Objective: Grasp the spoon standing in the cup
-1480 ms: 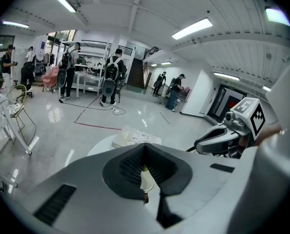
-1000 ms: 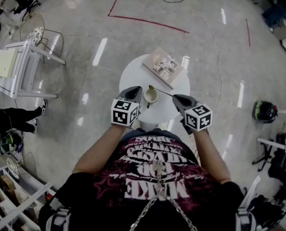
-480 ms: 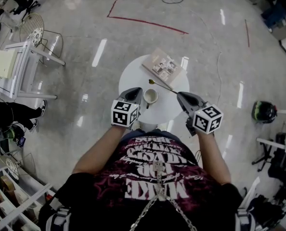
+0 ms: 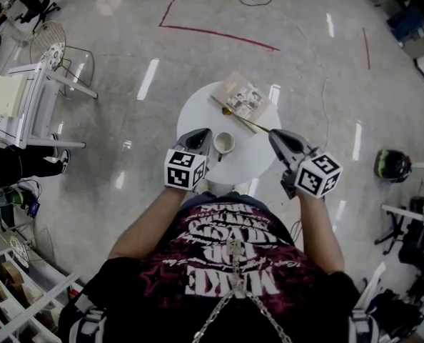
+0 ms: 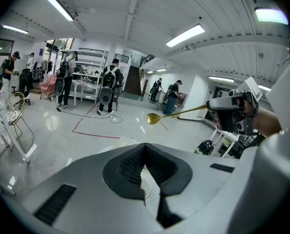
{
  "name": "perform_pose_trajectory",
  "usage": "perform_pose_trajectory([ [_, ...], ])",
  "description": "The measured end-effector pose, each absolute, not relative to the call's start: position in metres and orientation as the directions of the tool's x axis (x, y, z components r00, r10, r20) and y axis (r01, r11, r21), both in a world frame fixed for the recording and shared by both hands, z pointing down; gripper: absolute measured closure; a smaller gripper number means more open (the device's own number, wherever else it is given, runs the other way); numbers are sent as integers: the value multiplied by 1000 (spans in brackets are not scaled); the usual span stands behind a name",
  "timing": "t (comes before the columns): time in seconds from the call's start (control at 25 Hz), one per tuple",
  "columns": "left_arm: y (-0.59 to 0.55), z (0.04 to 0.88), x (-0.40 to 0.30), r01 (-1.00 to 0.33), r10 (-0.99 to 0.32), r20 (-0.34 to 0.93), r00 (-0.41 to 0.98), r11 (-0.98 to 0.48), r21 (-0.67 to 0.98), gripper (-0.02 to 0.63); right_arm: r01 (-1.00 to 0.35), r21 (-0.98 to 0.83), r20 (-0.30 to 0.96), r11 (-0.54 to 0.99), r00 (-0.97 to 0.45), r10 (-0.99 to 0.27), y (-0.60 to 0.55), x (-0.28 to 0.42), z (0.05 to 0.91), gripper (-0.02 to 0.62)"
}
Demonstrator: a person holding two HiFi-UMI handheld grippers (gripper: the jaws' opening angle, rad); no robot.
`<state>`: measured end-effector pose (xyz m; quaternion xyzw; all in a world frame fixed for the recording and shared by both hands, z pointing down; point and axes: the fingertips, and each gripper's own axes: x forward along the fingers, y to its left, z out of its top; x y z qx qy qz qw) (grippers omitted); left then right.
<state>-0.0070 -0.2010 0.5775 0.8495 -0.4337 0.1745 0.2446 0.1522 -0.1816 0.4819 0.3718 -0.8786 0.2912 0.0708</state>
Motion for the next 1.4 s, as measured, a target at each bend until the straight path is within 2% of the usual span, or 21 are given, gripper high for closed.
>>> perform_pose_trajectory([
  [0.64,-197,583,-5,-818,-641,517,567,-514,259,581,-616,-519,178,593,-756,-629,-190,151,414,560],
  [1.08,-201,581,-5,-814,-636,517,573,-518,264,581,-597,-511,143,618,-768,-624,-192,141,394,560],
  [1.4,-224,536,16,-802,-651,481,587,-546,242,581,-615,-456,158,644,-768,-621,-196,125,381,560],
])
